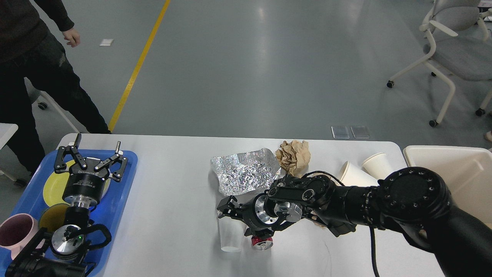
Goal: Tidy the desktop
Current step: 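Grasp the red can with the right gripper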
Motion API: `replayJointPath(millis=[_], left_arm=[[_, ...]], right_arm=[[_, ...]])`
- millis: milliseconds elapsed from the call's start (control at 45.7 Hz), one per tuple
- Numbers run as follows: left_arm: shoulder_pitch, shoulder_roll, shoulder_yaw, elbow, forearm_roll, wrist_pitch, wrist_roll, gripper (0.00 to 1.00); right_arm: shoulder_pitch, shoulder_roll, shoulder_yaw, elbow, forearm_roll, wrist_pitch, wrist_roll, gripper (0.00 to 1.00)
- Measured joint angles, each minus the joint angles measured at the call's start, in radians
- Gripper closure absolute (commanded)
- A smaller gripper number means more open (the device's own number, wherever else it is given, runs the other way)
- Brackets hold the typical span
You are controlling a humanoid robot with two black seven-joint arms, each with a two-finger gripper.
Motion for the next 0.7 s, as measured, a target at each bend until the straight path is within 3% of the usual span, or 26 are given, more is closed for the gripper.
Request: replayJointPath(millis=[153, 284, 350, 700], left_arm=[[0.0, 0.0, 0.0, 0.0, 0.0, 0.0, 0.0, 0.04], [0.0, 0.0, 0.0, 0.0, 0.0, 0.0, 0.0, 0.04], [0.0, 0.0, 0.0, 0.0, 0.0, 0.0, 0.0, 0.04], [0.0, 0.0, 0.0, 0.0, 0.0, 0.0, 0.0, 0.04]], right_arm=[[-0.006, 0.0, 0.0, 0.01, -0.005, 0.0, 0.001, 0.66], [-0.011, 0.0, -0.002, 0.015, -0.008, -0.001, 0.001, 0.83], [-0.01, 0.0, -0.002, 0.015, -0.013, 0.0, 0.001, 1.0], [-0.014, 0.0, 0.0, 0.015, -0.016, 0.001, -0.011, 1.0]])
